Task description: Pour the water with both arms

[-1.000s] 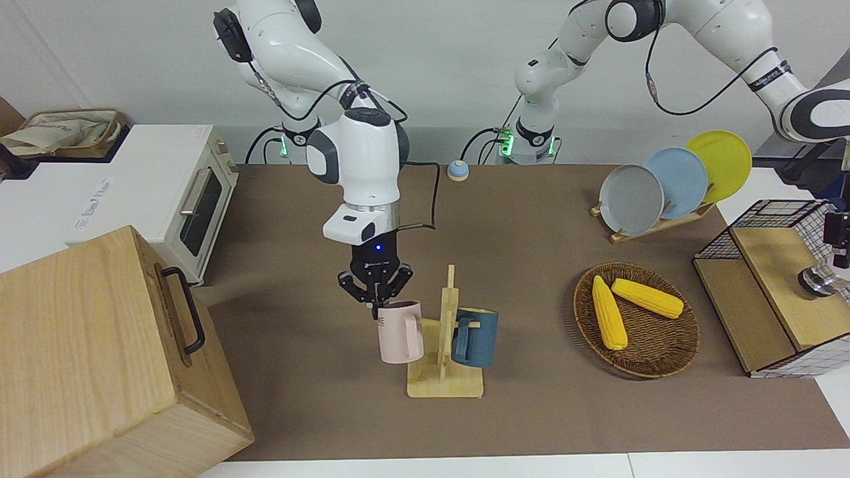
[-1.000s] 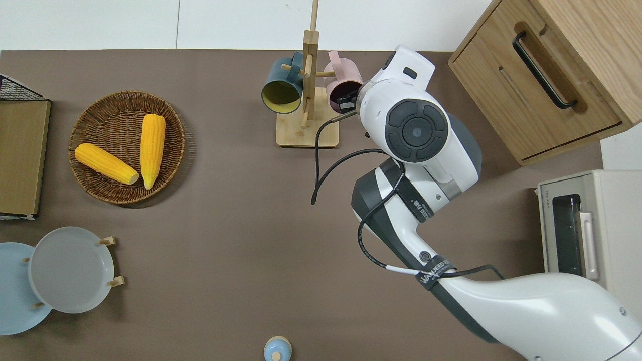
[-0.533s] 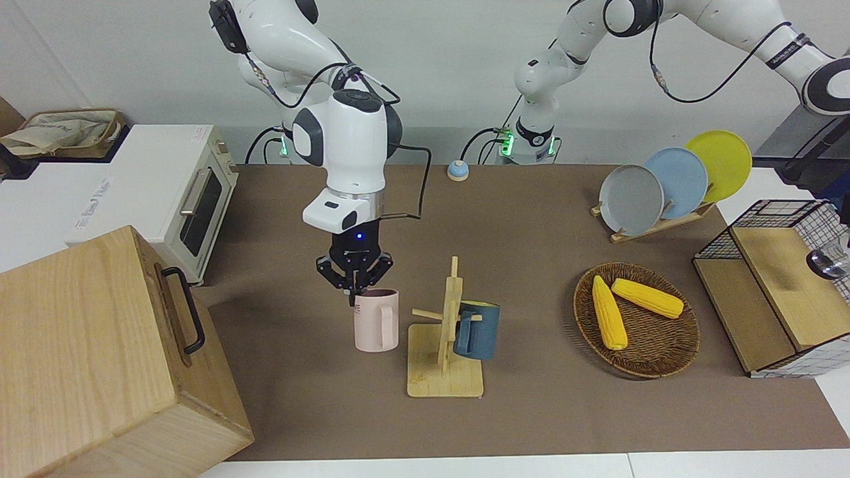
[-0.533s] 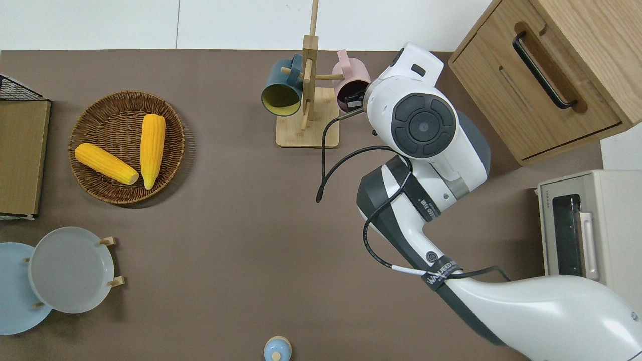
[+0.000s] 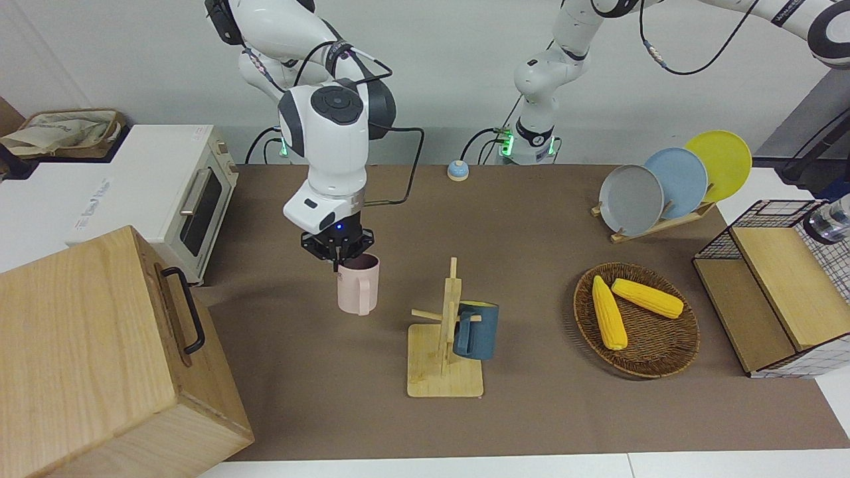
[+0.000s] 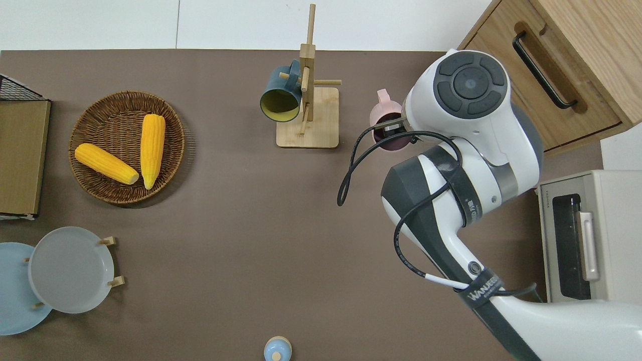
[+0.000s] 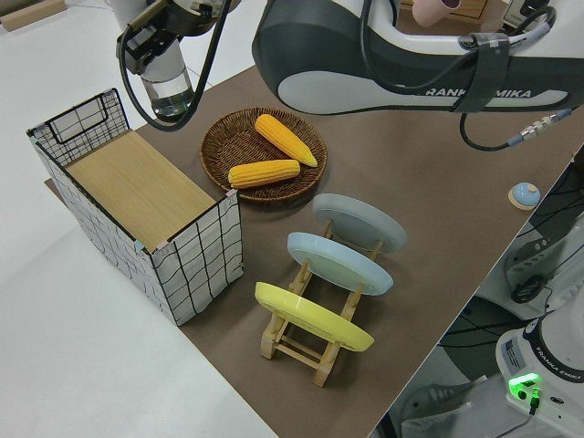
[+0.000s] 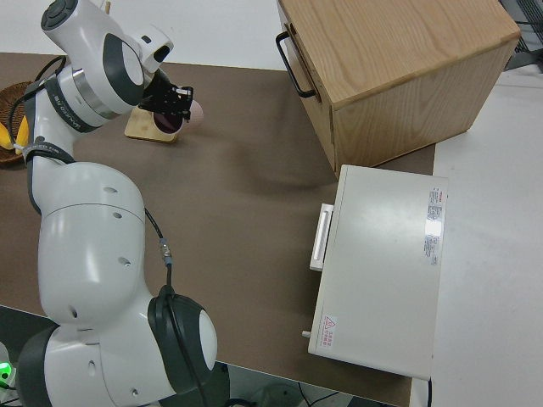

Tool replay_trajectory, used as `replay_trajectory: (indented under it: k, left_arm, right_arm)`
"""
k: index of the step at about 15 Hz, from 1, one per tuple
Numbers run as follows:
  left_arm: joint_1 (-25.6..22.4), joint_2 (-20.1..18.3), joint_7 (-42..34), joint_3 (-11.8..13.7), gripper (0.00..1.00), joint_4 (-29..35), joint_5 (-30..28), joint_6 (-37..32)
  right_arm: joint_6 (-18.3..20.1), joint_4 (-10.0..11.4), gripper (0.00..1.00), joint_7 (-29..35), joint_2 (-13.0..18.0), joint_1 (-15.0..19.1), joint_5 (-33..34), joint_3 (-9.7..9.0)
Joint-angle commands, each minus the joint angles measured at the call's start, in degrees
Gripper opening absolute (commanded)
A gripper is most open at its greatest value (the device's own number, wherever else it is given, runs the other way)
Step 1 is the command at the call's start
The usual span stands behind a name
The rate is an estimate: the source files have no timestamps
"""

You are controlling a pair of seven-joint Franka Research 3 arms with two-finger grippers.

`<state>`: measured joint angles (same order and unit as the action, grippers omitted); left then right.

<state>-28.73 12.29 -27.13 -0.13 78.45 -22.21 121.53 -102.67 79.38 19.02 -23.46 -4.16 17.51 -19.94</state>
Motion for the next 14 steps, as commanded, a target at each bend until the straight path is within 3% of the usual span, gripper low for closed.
replay_trajectory:
  k: [1,5,8,10,14]
  left_arm:
    - [2.3,-6.6,4.9,-0.1,0.04,5.2,4.3,-1.1]
    - [6.2,-12.5,12.6,-0.2,0.04,12.6,9.2,-0.3]
    - [8.9,-17.0,17.0,-0.6,0.04,17.9,13.5,0.0]
    - [9.8,-19.4,21.4,-2.0,0.04,21.4,15.5,0.9]
    - [9.8,-24.2,28.6,-7.2,0.04,28.1,20.3,1.2]
  right_arm:
    - [6.4,1.2,0.0,-0.1,1.9,-0.4,-10.0,-0.89]
    - [7.0,1.9,0.0,9.2,1.1,-2.8,-14.8,-3.35]
    - [5.5,1.8,0.0,17.8,-1.2,-7.3,-17.2,-3.35]
    - [2.6,1.3,0.0,22.4,-3.6,-10.5,-17.6,-3.62]
    - [-5.3,0.3,0.0,27.5,-8.2,-14.5,-20.9,-3.62]
